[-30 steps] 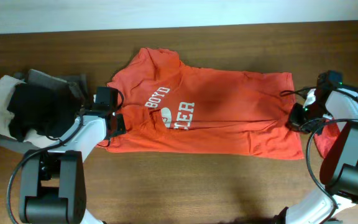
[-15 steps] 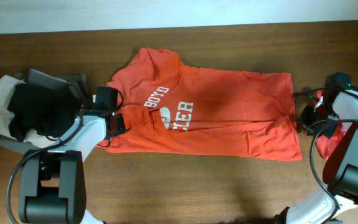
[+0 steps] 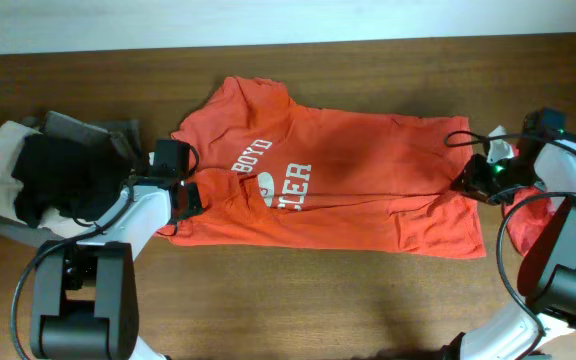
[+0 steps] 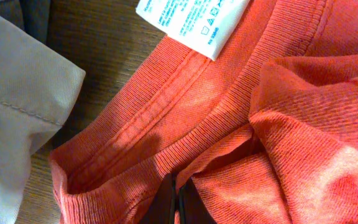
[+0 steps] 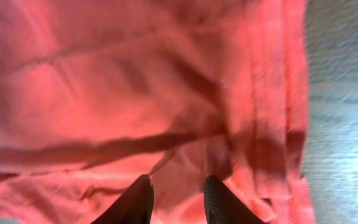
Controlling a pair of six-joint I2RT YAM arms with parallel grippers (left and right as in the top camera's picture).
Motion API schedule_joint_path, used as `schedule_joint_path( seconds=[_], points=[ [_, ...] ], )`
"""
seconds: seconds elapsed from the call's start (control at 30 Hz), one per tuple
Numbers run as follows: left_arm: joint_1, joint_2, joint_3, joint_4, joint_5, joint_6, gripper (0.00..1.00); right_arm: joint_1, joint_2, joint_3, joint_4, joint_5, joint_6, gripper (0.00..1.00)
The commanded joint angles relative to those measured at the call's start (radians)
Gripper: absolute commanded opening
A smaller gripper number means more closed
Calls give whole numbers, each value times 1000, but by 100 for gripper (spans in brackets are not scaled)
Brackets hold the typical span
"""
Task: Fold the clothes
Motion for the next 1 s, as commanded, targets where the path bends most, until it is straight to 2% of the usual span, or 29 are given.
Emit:
schedule_joint_path(
  seconds=[0.0,0.27,0.4,0.53,0.6,0.63,0.83,0.97],
  points=[
    [8,10,3,-3,-13,-14,0,5,-5,16,16,107,69,33],
    [8,10,3,-3,-13,-14,0,7,-3,-3,10,97,79,35],
    [8,10,3,-2,-13,-14,0,18,-3,-45,58,93,106,34],
    [8,10,3,-3,-13,-14,0,25,-3,-87,127,97,166,19],
    [8,10,3,-3,-13,-14,1,25,-3,-94,159,98,195,6],
    [8,10,3,-3,-13,-14,0,25,-5,-90,159,99,195,4],
    [8,10,3,-2,-13,-14,0,24,-8,65,17,273,136,4],
    [8,10,3,-2,-14,-14,0,24,-8,146,-14,284,84,4]
  ],
)
